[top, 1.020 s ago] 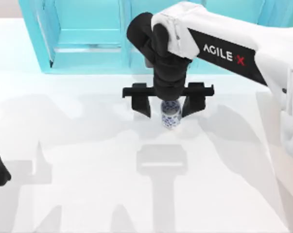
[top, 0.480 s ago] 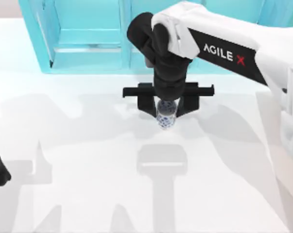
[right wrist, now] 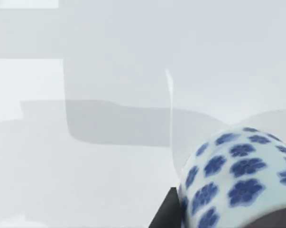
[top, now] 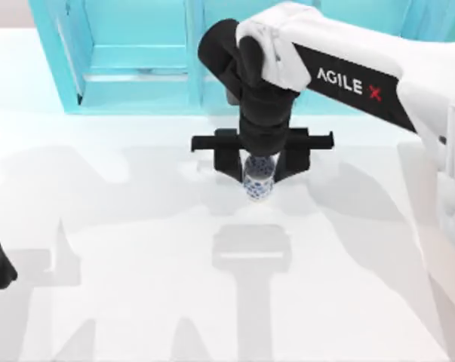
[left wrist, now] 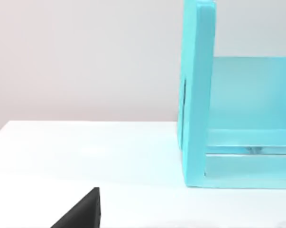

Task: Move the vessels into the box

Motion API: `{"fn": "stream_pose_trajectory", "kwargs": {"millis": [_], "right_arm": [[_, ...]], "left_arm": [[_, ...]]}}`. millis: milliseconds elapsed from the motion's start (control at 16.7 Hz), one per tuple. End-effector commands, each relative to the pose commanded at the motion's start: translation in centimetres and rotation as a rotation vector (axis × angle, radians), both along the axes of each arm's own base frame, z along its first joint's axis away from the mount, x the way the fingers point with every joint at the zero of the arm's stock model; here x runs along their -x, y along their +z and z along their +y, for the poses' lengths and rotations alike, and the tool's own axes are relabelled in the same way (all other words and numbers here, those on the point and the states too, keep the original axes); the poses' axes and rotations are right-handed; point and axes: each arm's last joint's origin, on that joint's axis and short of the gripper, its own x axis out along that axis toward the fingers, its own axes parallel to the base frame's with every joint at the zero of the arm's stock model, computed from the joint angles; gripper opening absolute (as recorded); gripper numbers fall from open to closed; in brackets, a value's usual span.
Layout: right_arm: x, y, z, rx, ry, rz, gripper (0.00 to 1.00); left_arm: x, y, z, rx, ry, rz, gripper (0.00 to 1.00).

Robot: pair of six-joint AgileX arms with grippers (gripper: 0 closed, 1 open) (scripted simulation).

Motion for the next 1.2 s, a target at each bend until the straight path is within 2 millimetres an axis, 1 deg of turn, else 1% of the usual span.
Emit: {"fn": "stream_pose_trajectory", "kwargs": {"millis": [60,120,240,360,420,480,540,600,780,840,900,960,1020,1080,1200], "right_arm": [[-0.1,0.4,-0.5,0.002,0.0,0.002,0.0],[-0.2,1.3,-1.4,0.002,0.001,0.002,0.0],[-0.4,3.9,-3.8,0.001,0.002,0.004,0.0],[-0.3,7.1,-6.8,-0.003,-0.002,-0.006,0.0],[-0.2,8.4,-8.0,-0.002,-0.001,-0.006,0.0],[0.0,9.2,-9.1,-0.001,-0.001,-0.002,0.0],[0.1,9.7,-9.7,0.0,-0.001,-0.001,0.0],[0.1,9.9,-9.9,-0.001,0.0,-0.002,0.0],[0.1,9.9,-9.6,-0.001,0.002,-0.005,0.0],[0.1,9.9,-9.7,-0.002,0.002,-0.006,0.0],[0.0,10.1,-10.3,-0.002,0.001,-0.007,0.0],[-0.1,10.4,-11.3,-0.003,-0.001,-0.008,0.0],[-0.2,10.7,-12.8,-0.004,-0.005,-0.008,0.0],[-0.3,11.1,-14.7,-0.005,-0.011,-0.008,0.0],[-0.1,12.0,-19.7,-0.005,-0.022,-0.006,0.0]], "left_arm": [[0.0,0.0,0.0,0.0,0.0,0.0,1.0],[0.0,0.0,0.0,0.0,0.0,0.0,1.0],[0.0,0.0,0.0,0.0,0.0,0.0,1.0],[0.0,0.0,0.0,0.0,0.0,0.0,1.0],[0.0,0.0,0.0,0.0,0.0,0.0,1.0],[0.0,0.0,0.0,0.0,0.0,0.0,1.0],[0.0,0.0,0.0,0.0,0.0,0.0,1.0],[0.0,0.0,0.0,0.0,0.0,0.0,1.0],[0.0,0.0,0.0,0.0,0.0,0.0,1.0],[0.0,0.0,0.0,0.0,0.0,0.0,1.0],[0.0,0.0,0.0,0.0,0.0,0.0,1.0],[0.0,0.0,0.0,0.0,0.0,0.0,1.0],[0.0,0.0,0.0,0.0,0.0,0.0,1.0],[0.0,0.0,0.0,0.0,0.0,0.0,1.0],[0.0,0.0,0.0,0.0,0.0,0.0,1.0]]}}
